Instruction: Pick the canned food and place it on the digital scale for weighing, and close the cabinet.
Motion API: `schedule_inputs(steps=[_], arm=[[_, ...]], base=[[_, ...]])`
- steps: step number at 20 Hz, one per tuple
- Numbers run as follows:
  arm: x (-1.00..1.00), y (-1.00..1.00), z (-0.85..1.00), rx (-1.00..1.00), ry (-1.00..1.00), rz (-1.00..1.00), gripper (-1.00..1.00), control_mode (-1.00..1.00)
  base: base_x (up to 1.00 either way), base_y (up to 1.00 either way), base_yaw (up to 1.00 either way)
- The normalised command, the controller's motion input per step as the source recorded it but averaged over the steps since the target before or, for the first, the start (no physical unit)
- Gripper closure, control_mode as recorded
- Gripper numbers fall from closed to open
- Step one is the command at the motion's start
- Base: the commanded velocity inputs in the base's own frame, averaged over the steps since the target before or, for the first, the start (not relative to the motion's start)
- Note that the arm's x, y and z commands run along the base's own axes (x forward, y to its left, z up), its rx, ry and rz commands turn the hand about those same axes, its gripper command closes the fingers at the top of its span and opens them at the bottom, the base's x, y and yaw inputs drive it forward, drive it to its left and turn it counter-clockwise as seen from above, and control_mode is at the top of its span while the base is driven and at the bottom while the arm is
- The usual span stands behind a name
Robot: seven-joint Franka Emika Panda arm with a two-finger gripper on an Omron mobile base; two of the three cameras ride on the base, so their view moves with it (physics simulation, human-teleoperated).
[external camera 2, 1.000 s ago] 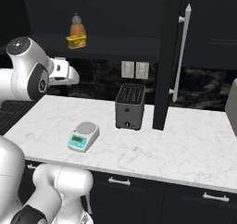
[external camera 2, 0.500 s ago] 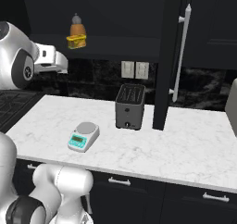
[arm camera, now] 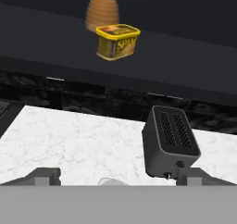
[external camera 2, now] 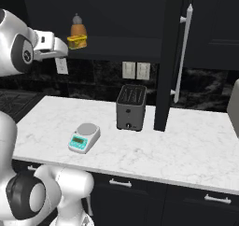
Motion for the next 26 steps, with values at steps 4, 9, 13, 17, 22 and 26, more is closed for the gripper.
schedule_inputs(steps=[4, 9, 13, 17, 22, 26], arm=[[0.56, 0.18, 0.08, 0.0, -0.03, 0.0, -1.0, -1.0], [0.75, 0.17, 0.15, 0.0, -0.05, -0.02, -1.0, -1.0], [0.59, 0.04, 0.05, 0.02, -0.02, -0.06, -1.0, -1.0], [0.51, 0.0, 0.0, 0.11, -0.05, -0.1, -1.0, -1.0], [0.49, 0.05, 0.0, 0.17, -0.03, -0.15, -1.0, -1.0], [0.44, 0.06, 0.0, 0.05, 0.02, -0.1, -1.0, -1.0]], base=[[0.0, 0.0, 0.0], [0.0, 0.0, 0.0], [0.0, 0.0, 0.0], [0.0, 0.0, 0.0], [0.0, 0.0, 0.0], [0.0, 0.0, 0.0]])
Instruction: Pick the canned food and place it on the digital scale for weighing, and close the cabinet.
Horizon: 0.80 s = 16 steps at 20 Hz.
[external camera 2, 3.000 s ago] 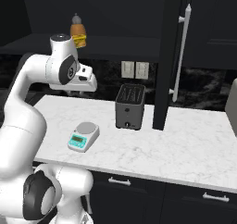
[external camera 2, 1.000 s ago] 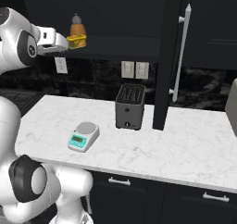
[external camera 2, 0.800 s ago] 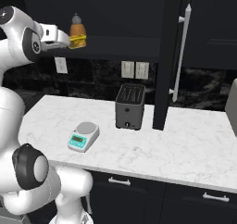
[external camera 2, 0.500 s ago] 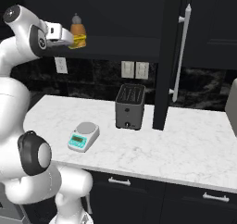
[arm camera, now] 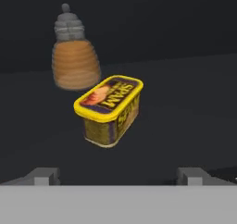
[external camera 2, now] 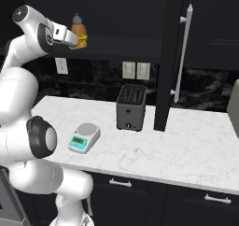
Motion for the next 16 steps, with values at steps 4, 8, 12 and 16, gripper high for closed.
schedule_inputs(steps=[4, 8, 12, 16], arm=[[0.43, 0.0, 0.0, 0.0, 0.06, 0.0, -1.0, -1.0], [0.44, 0.0, 0.0, 0.0, 0.01, 0.0, -1.0, -1.0], [0.35, 0.0, -0.11, 0.0, 0.0, 0.0, -1.0, -1.0], [0.32, 0.0, -0.03, 0.0, 0.02, 0.0, -1.0, -1.0]], base=[[0.0, 0.0, 0.0], [0.0, 0.0, 0.0], [0.0, 0.0, 0.0], [0.0, 0.0, 0.0]])
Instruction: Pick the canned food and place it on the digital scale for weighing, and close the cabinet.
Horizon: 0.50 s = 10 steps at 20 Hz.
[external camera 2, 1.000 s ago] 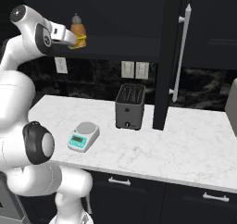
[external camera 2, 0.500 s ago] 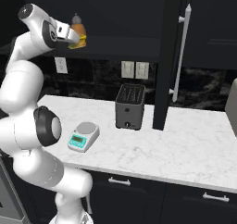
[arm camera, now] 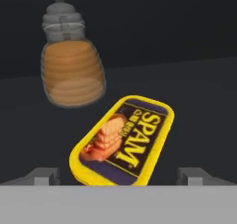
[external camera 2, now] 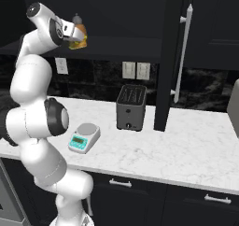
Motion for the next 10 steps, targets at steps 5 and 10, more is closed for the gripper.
schedule_inputs(steps=[5, 10], arm=[[0.29, 0.0, -0.07, 0.0, 0.02, 0.0, -1.0, -1.0], [0.11, 0.0, -0.26, 0.0, 0.01, 0.0, 1.0, -1.0]], base=[[0.0, 0.0, 0.0], [0.0, 0.0, 0.0]])
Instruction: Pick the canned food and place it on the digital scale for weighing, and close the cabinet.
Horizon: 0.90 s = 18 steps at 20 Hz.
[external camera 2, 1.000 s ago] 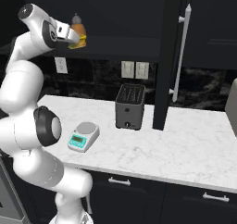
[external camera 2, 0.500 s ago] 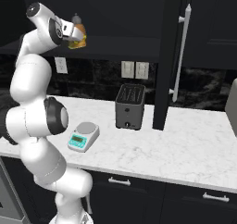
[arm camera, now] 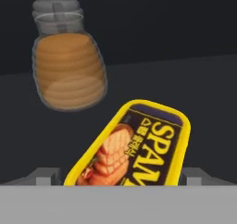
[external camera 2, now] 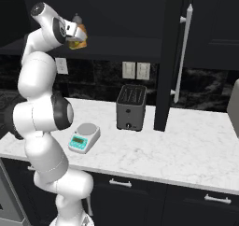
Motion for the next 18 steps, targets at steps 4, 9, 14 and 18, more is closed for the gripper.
schedule_inputs(steps=[4, 9, 14, 18], arm=[[0.1, 0.0, -0.31, 0.0, 0.0, 0.0, 1.0, -1.0], [0.02, 0.0, -0.22, 0.0, 0.0, 0.0, 1.0, -1.0], [-0.93, 0.0, 0.08, 0.01, -0.01, 0.0, 1.0, -1.0], [-1.0, 0.0, 0.22, 0.0, 0.07, 0.0, 1.0, -1.0]], base=[[0.0, 0.0, 0.0], [0.0, 0.0, 0.0], [0.0, 0.0, 0.0], [0.0, 0.0, 0.0]])
